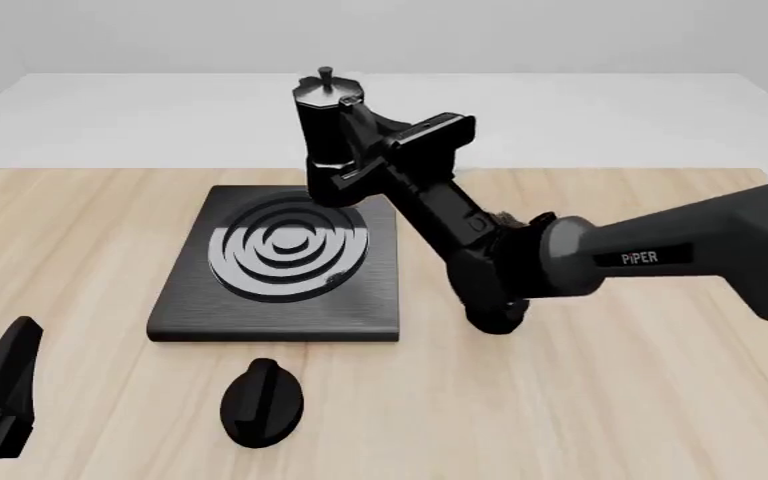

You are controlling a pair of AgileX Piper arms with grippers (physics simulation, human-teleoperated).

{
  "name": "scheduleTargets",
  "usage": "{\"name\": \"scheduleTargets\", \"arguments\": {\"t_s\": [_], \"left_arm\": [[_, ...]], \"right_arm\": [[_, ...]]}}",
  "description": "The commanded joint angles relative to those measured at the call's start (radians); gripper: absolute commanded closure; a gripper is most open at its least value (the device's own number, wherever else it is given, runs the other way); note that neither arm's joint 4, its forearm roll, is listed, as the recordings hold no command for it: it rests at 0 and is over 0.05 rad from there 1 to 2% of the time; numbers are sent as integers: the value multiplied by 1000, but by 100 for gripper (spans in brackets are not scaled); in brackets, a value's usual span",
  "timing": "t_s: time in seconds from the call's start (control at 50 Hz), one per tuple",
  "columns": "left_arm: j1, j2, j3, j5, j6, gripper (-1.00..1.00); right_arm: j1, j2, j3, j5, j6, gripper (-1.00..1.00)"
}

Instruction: Put the right moka pot on the stove.

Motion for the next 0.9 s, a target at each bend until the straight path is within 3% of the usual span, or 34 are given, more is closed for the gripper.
{"name": "scheduleTargets", "arguments": {"t_s": [0.02, 0.54, 0.9], "left_arm": [[0, 0, 0, 0, 0, -100], [0, 0, 0, 0, 0, -100], [0, 0, 0, 0, 0, -100]], "right_arm": [[19, 40, -75, -3, 10, 100], [62, 149, -174, 28, 25, 100], [88, 194, -182, 23, 41, 100]]}}
